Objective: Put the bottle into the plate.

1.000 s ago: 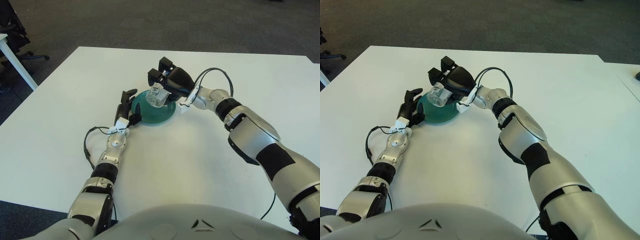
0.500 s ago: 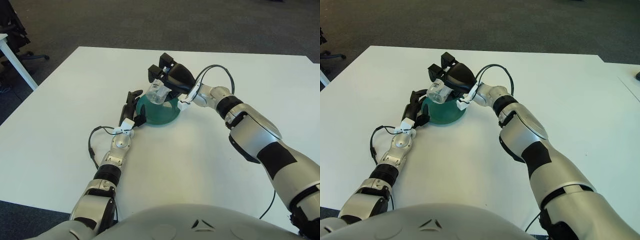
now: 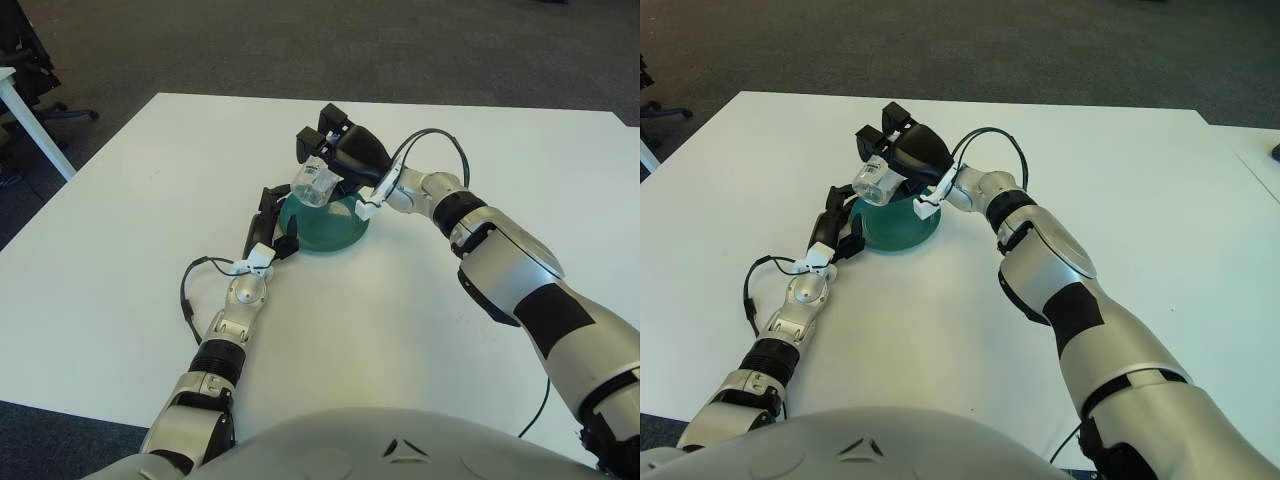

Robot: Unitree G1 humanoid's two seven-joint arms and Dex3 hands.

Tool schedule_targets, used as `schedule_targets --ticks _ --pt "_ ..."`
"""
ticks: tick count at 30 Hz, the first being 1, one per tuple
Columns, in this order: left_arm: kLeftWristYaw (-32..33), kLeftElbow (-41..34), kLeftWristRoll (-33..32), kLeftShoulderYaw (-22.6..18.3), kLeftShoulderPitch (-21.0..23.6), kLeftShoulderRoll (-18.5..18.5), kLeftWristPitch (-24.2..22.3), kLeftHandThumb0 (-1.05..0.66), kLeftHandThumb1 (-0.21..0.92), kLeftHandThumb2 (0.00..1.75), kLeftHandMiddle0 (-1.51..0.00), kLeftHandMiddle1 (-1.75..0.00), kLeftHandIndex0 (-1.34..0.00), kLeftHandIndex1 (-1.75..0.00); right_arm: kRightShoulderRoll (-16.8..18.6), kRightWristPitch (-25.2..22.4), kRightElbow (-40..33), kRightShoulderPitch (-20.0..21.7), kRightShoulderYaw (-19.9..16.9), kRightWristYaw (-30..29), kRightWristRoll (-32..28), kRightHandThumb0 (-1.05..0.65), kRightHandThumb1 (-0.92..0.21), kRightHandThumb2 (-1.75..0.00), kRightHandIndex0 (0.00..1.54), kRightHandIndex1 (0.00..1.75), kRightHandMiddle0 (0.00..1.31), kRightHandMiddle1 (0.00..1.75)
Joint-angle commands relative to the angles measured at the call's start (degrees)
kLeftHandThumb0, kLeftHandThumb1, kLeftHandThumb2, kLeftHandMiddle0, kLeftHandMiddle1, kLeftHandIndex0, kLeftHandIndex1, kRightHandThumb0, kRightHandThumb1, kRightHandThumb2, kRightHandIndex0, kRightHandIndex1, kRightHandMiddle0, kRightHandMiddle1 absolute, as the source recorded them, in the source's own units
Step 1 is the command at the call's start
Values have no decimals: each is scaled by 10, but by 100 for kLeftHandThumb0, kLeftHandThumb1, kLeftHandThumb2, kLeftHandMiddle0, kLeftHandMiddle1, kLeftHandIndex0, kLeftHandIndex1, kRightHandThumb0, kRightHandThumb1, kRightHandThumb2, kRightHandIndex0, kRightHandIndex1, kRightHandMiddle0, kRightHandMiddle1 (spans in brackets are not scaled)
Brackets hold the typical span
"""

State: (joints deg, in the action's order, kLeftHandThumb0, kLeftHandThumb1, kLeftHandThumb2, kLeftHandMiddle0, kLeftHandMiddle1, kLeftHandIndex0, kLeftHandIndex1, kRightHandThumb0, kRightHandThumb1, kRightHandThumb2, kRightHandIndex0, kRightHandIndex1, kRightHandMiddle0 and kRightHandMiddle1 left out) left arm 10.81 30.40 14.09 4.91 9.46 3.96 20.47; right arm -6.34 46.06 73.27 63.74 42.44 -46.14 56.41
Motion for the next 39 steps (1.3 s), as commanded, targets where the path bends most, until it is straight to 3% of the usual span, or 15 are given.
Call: schedule_targets --ticks 1,6,11,16,18,29,39 --pt "-2 -13 7 5 -24 1 -22 -90 92 98 -37 -60 -1 -104 -5 0 -5 7 -6 -3 -12 -38 -50 -112 134 175 109 175" --pt "10 -32 16 4 -32 4 -38 -91 92 97 -32 -109 -5 -111 -8 3 -2 3 -6 -7 -11 -38 -50 -111 132 175 107 175" --pt "28 -32 19 -5 -36 5 -43 -90 92 95 -30 -124 -6 -115 -9 7 0 1 -8 -1 -15 -38 -50 -111 131 175 106 175" --pt "44 -25 -1 -31 -47 11 -12 -86 92 92 -35 -88 -4 -113 -9 5 4 -1 -8 7 -20 -38 -50 -111 130 175 106 175" --pt "60 -27 -5 -41 -53 7 4 -85 92 91 -37 -83 -5 -113 -8 2 5 -1 -8 8 -22 -38 -50 -112 130 175 106 175" --pt "133 -24 -12 -80 -56 -12 48 -77 92 77 -38 -73 -10 -111 -9 1 10 -4 -11 21 -30 -39 -48 -115 131 175 108 175" --pt "150 -23 -14 -93 -54 -11 44 -82 92 71 -36 -62 -14 -113 -10 4 13 -9 -15 44 -36 -38 -47 -117 130 175 109 175"
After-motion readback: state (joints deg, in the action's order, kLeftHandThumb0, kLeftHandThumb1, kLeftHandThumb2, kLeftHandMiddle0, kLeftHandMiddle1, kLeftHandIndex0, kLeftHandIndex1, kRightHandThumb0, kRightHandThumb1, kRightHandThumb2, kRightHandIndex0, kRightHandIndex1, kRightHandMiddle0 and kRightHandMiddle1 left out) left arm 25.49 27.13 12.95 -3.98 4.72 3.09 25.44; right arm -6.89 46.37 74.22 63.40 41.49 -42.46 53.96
